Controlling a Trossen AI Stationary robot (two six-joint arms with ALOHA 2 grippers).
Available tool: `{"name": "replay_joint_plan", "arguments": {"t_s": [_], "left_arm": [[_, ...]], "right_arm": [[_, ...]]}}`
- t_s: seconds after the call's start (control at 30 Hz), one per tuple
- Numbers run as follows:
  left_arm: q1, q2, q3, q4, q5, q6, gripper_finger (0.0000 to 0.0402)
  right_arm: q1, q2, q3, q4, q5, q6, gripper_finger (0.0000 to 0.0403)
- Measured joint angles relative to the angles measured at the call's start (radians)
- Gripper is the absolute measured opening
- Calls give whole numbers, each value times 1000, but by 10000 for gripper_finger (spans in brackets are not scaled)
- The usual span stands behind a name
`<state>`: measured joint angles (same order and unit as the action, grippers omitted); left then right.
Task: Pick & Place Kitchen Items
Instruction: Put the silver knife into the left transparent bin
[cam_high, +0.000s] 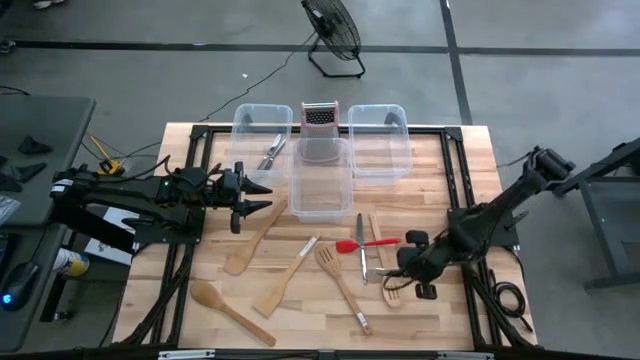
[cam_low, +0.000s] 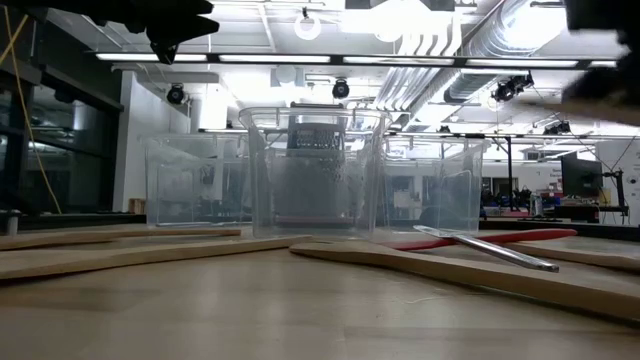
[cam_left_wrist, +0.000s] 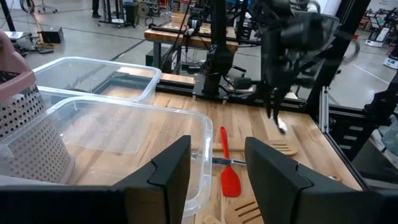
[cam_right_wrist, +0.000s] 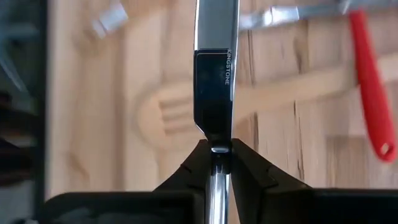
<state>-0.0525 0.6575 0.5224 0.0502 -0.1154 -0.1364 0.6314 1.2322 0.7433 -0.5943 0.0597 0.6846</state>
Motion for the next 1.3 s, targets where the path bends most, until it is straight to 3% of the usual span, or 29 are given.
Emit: {"name": "replay_joint_plan", "arguments": {"t_s": [0.2,0.43,0.63,0.83,1.3], "left_arm": [[0,0,0,0,0,0,152],[0,0,0,0,0,0,152],[0,0,0,0,0,0,152],[0,0,0,0,0,0,152],[0,0,0,0,0,0,152]], "right_arm": [[-69,-142,0,97,77,-59,32],[-212,-221,2,365,86,-281,32],[-371,-243,2,608,-32,-429,32],[-509,-244,3,748,-203,-479,32],[-714,-210,4,965,-320,-534,32]]}}
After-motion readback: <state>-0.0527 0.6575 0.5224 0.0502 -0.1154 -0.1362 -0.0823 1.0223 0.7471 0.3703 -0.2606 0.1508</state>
